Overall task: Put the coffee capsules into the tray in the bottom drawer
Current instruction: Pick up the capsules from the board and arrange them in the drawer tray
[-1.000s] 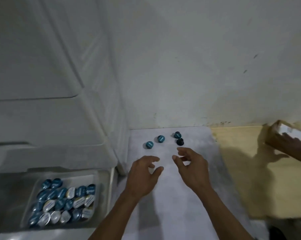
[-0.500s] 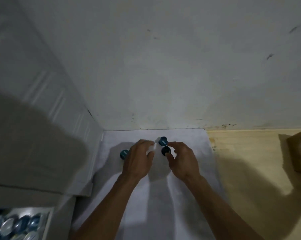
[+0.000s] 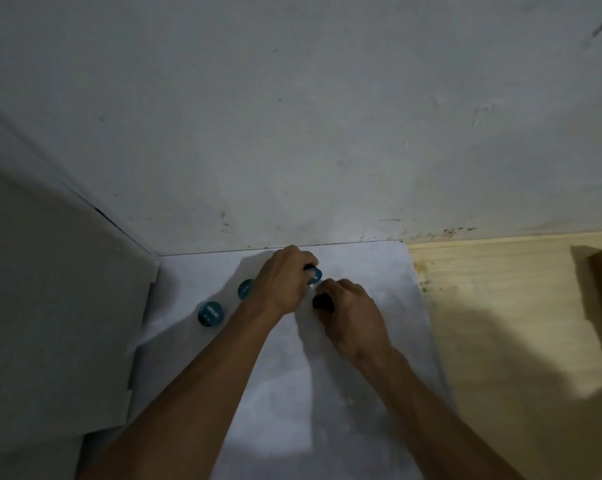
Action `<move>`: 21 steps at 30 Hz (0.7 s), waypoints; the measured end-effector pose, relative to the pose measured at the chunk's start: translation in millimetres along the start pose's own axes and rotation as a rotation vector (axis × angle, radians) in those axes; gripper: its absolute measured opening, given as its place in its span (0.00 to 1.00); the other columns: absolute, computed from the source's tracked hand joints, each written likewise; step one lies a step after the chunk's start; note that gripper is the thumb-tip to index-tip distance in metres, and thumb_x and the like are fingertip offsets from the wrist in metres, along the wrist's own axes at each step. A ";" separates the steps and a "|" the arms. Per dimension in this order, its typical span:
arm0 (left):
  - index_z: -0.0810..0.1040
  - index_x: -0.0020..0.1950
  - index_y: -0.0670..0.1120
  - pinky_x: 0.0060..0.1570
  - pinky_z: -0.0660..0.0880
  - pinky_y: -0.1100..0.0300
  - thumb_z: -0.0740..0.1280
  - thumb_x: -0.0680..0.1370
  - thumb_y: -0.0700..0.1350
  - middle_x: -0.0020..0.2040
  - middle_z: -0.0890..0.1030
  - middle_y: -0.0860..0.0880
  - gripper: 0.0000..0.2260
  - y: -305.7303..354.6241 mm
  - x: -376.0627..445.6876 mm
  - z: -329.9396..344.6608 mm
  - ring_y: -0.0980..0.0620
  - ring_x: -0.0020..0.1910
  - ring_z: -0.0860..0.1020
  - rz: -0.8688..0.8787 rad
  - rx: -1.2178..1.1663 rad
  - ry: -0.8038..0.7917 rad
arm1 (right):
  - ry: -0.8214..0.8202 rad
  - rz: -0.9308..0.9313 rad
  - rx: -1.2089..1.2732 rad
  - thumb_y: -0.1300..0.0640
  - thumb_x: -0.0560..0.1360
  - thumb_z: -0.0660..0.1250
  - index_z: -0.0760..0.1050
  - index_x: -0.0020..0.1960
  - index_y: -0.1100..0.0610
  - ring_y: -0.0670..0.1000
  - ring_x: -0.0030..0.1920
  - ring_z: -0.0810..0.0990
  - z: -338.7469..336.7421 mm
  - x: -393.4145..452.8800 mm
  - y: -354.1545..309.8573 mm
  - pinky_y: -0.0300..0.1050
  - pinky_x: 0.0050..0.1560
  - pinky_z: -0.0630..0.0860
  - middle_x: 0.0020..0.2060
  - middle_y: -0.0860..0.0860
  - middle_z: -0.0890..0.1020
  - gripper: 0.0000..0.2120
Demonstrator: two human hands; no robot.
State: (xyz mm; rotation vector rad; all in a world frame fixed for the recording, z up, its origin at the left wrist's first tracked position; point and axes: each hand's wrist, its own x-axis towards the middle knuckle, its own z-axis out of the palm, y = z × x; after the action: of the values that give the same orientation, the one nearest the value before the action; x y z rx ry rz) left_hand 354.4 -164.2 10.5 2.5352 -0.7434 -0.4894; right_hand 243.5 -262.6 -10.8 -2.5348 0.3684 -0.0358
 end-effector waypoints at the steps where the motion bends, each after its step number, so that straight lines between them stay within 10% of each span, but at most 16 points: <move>1: 0.82 0.43 0.39 0.46 0.79 0.48 0.65 0.76 0.37 0.43 0.82 0.42 0.06 0.1 2.8 1.3 0.46 0.43 0.80 -0.011 -0.031 0.015 | -0.001 0.015 0.012 0.57 0.77 0.67 0.76 0.56 0.55 0.54 0.47 0.78 -4.2 0.2 3.9 0.47 0.46 0.78 0.48 0.53 0.81 0.09; 9: 0.79 0.60 0.42 0.58 0.76 0.53 0.63 0.81 0.42 0.59 0.81 0.42 0.11 6.9 4.7 10.9 0.46 0.56 0.79 -0.132 -0.137 0.085 | 0.076 -0.007 0.214 0.60 0.74 0.72 0.78 0.61 0.56 0.53 0.48 0.80 -10.3 -0.5 33.0 0.44 0.53 0.79 0.51 0.55 0.78 0.16; 15: 0.73 0.63 0.46 0.55 0.76 0.56 0.61 0.79 0.40 0.57 0.79 0.45 0.12 4.9 -15.1 29.8 0.47 0.56 0.78 -0.044 -0.139 0.171 | 0.176 -0.086 0.225 0.64 0.72 0.72 0.76 0.47 0.56 0.51 0.40 0.76 -5.2 -2.8 43.6 0.47 0.41 0.79 0.42 0.52 0.78 0.08; 21: 0.72 0.66 0.47 0.61 0.76 0.54 0.70 0.74 0.42 0.62 0.78 0.48 0.20 5.8 -27.9 48.8 0.49 0.62 0.75 -0.019 -0.127 0.218 | 0.290 -0.118 0.261 0.57 0.78 0.64 0.72 0.68 0.59 0.46 0.49 0.76 -1.1 -9.3 60.1 0.31 0.54 0.74 0.52 0.53 0.76 0.19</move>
State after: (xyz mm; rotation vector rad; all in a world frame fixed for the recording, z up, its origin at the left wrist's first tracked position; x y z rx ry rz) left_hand 308.0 -168.1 -21.7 2.4290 -0.5888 -0.2518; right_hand 219.2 -308.7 -42.3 -2.2893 0.3030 -0.4703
